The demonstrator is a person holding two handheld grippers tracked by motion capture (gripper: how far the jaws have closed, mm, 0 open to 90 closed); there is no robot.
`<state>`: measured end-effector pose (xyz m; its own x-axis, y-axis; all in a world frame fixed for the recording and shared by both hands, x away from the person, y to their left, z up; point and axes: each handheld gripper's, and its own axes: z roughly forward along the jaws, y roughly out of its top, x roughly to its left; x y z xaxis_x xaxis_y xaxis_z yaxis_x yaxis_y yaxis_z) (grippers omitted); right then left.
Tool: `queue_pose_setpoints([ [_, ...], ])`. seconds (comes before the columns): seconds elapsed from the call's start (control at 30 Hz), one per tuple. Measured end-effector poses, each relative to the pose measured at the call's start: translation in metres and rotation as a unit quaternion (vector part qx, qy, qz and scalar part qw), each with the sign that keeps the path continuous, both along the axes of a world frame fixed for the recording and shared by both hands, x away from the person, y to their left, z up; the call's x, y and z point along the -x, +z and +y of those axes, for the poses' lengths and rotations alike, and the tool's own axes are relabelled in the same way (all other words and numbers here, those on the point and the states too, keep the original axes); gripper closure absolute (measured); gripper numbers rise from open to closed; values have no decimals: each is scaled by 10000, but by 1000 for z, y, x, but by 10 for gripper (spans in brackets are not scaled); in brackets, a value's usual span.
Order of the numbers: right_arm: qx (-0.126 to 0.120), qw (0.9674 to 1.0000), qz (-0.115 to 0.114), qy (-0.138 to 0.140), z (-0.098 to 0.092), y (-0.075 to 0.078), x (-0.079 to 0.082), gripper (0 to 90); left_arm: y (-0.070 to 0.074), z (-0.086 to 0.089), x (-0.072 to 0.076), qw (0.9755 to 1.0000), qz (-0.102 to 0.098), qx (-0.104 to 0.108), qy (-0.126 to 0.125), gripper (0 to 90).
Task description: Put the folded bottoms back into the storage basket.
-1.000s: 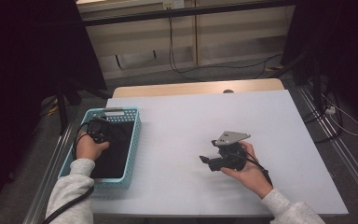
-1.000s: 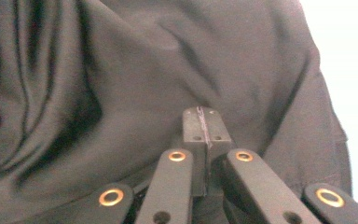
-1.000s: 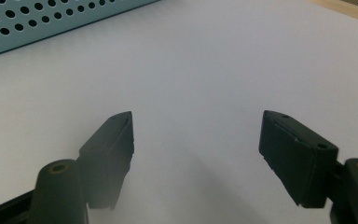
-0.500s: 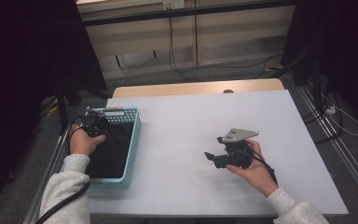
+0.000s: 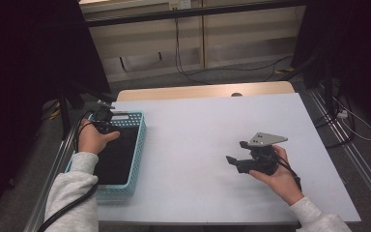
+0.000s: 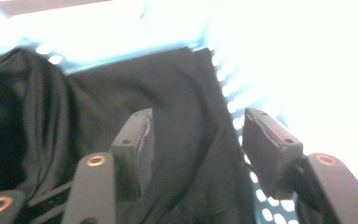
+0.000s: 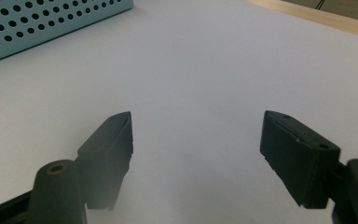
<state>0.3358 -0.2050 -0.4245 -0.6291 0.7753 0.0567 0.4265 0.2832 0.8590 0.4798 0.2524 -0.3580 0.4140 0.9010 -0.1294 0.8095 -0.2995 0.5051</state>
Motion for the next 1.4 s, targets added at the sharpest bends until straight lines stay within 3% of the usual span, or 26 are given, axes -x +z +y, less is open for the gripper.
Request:
queue_pose_setpoints([
  [0.23,-41,10000,9,-88,-14,1,7,247,7,-24,4,9994,-52,179,-297,318],
  [0.47,-90,9998,61,-190,-30,0,13,239,16,-42,9,9980,-176,283,-528,300],
  [0.63,-114,9996,114,-237,-37,-3,15,239,17,-59,15,9958,-303,317,-805,258],
  [0.83,-112,9995,159,-244,-43,-5,18,230,15,-78,21,9921,-299,445,-1138,237],
  [1.1,-155,9993,201,-267,-51,-6,22,230,5,-101,33,9882,-296,594,-1379,213],
  [1.4,-147,9993,234,-246,-58,-6,27,230,-5,-112,46,9845,-266,673,-1599,199],
])
